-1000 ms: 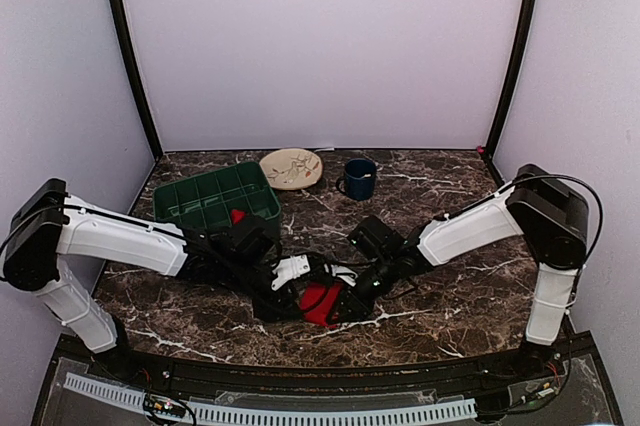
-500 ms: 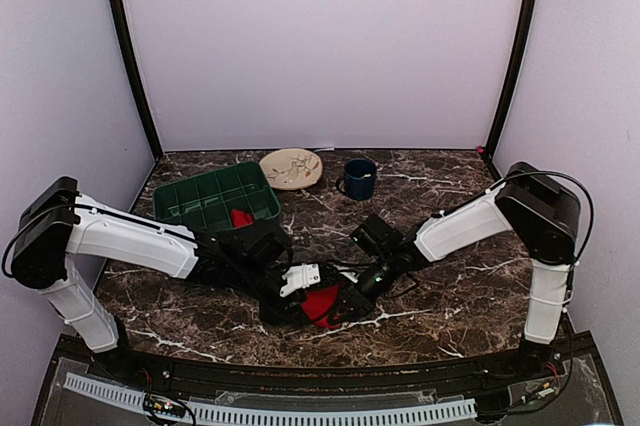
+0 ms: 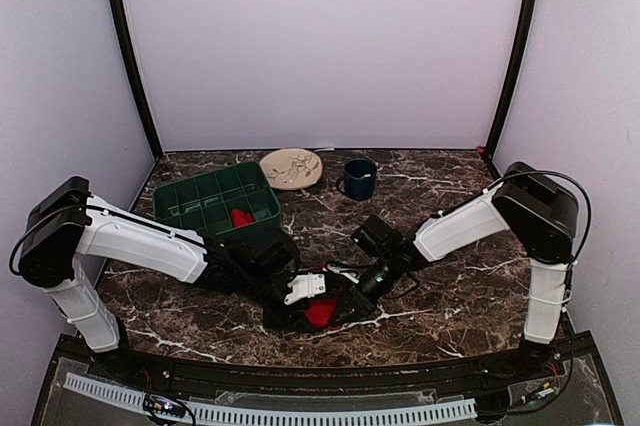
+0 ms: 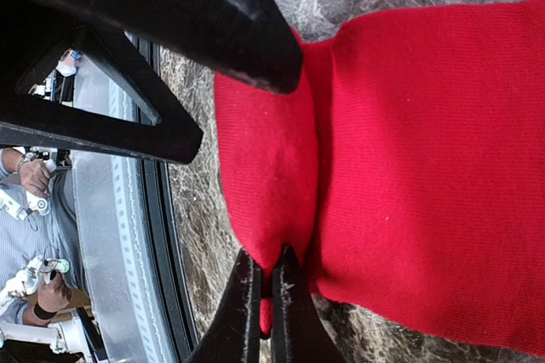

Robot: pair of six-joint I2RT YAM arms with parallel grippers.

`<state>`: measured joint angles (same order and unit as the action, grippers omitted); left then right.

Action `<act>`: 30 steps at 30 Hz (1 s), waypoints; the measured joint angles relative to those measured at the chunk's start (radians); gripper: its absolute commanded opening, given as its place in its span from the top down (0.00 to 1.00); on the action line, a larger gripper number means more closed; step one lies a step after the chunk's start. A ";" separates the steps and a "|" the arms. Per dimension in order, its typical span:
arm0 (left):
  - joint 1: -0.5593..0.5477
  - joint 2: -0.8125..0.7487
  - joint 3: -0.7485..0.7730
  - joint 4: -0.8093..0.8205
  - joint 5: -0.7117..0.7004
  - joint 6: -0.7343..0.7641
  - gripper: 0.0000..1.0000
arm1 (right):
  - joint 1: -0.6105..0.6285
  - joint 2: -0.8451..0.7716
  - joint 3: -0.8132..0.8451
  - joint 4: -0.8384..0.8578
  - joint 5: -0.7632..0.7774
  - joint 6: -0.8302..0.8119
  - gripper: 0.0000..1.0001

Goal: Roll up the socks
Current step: Roll the sock at the center of the board.

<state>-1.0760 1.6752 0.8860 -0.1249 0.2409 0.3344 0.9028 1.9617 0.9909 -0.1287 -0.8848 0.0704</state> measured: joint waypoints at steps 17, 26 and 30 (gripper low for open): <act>-0.012 0.000 0.000 0.021 -0.013 0.021 0.58 | -0.007 0.021 0.025 -0.039 -0.035 -0.003 1.00; -0.019 0.035 0.000 0.022 -0.013 0.021 0.58 | -0.009 0.029 0.030 -0.053 -0.057 -0.005 1.00; -0.022 0.055 0.000 0.024 -0.014 0.021 0.62 | -0.010 0.034 0.031 -0.056 -0.069 -0.006 1.00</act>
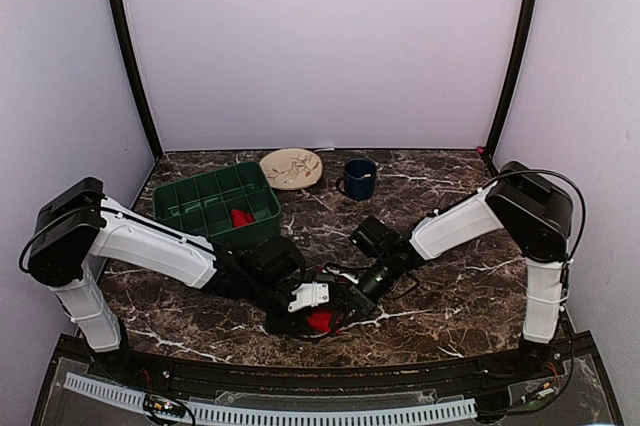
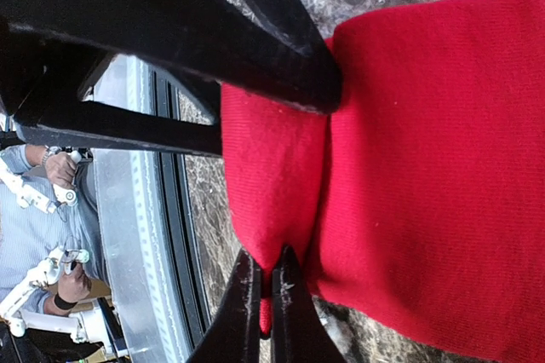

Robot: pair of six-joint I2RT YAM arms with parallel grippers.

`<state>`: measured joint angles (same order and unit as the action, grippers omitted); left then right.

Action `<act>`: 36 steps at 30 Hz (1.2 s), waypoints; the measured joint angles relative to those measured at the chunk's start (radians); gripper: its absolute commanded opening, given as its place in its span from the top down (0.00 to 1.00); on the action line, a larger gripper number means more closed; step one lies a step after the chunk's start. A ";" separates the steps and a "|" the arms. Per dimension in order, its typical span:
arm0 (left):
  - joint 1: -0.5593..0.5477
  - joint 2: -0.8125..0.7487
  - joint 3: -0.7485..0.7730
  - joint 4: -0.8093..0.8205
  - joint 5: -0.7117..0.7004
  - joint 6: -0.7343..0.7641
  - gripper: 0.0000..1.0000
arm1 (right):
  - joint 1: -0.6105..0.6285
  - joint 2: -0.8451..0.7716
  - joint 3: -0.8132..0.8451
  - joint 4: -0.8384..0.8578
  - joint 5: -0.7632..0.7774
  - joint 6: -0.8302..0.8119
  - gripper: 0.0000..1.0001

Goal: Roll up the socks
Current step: Roll the sock at the center of the board.

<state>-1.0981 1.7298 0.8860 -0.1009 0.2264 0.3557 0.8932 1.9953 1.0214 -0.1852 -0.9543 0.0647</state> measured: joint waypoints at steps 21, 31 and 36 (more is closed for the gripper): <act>0.000 0.012 0.023 -0.018 0.016 -0.002 1.00 | -0.011 0.017 0.017 -0.024 -0.023 0.002 0.83; 0.003 0.035 0.047 -0.030 0.035 -0.039 1.00 | -0.026 0.016 -0.016 0.043 -0.044 0.061 0.74; 0.022 0.062 0.080 -0.053 0.078 -0.058 1.00 | -0.052 0.000 -0.061 0.117 -0.056 0.111 0.73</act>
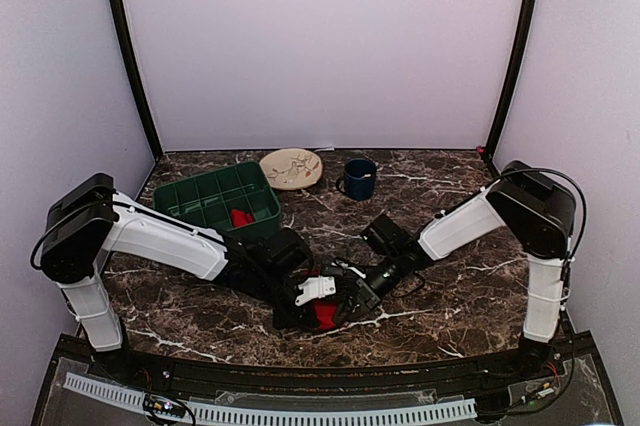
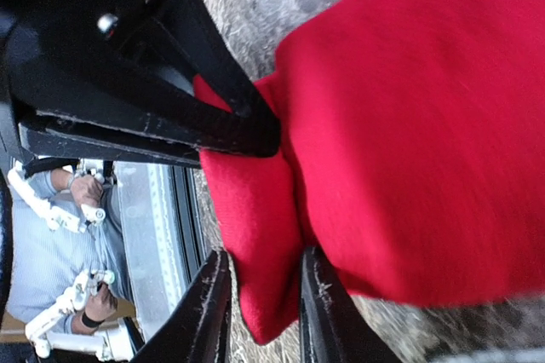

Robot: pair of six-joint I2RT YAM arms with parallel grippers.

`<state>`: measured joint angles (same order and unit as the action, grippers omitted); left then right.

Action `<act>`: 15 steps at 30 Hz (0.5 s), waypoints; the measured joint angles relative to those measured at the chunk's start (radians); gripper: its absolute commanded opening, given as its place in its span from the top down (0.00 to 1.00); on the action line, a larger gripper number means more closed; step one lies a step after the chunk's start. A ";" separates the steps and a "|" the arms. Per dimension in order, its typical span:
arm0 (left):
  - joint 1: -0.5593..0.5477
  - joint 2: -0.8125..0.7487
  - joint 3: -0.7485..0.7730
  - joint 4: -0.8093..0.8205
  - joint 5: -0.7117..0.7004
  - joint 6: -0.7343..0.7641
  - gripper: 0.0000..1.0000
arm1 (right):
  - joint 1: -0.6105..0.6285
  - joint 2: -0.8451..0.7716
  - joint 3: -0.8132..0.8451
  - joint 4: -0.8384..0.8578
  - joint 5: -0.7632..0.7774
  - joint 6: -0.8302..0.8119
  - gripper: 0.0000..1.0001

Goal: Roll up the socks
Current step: Roll the sock at the center of the board.

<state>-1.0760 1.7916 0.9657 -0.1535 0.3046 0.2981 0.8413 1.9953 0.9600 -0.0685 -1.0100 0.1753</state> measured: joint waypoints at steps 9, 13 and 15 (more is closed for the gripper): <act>0.060 0.037 0.045 -0.055 0.108 -0.031 1.00 | -0.021 -0.034 -0.062 0.104 0.016 0.075 0.71; 0.077 0.045 0.047 -0.059 0.143 -0.047 1.00 | -0.028 -0.047 -0.084 0.143 0.027 0.103 0.71; 0.085 0.047 0.047 -0.060 0.159 -0.056 1.00 | -0.035 -0.055 -0.098 0.165 0.037 0.121 0.70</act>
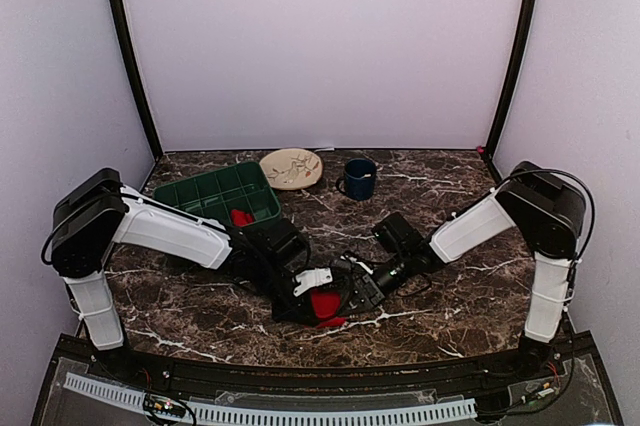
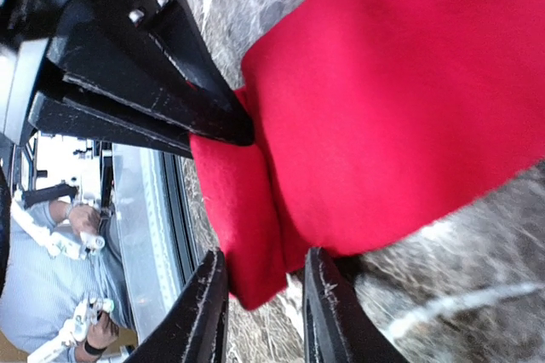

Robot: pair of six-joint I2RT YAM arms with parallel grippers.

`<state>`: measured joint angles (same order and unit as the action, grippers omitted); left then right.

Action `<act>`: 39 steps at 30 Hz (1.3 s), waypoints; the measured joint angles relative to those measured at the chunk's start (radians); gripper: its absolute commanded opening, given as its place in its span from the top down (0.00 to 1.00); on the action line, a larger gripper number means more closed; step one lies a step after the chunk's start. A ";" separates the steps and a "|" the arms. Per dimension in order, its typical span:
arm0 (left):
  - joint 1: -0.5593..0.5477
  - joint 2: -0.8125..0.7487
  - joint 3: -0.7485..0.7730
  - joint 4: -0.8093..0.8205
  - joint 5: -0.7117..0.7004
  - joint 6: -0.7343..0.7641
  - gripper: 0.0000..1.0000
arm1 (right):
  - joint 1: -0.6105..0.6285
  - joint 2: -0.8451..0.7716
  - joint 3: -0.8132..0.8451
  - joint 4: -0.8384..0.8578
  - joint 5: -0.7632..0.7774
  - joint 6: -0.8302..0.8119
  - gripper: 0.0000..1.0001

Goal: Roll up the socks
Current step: Roll the sock at the center of the board.

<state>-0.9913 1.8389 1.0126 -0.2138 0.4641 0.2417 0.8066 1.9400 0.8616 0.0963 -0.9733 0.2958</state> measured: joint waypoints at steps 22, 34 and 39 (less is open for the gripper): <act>0.051 0.047 0.008 -0.008 0.182 -0.060 1.00 | -0.027 -0.156 -0.131 0.119 0.202 0.059 0.69; 0.078 0.088 0.022 -0.054 0.300 -0.078 1.00 | 0.049 -0.327 -0.195 0.076 0.512 -0.068 0.70; 0.088 0.112 0.033 -0.074 0.358 -0.082 1.00 | 0.171 -0.376 -0.197 0.050 0.657 -0.144 0.69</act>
<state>-0.9035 1.9511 1.0454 -0.2874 0.8219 0.1593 0.9771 1.5642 0.6647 0.1467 -0.3168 0.1516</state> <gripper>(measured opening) 0.039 0.303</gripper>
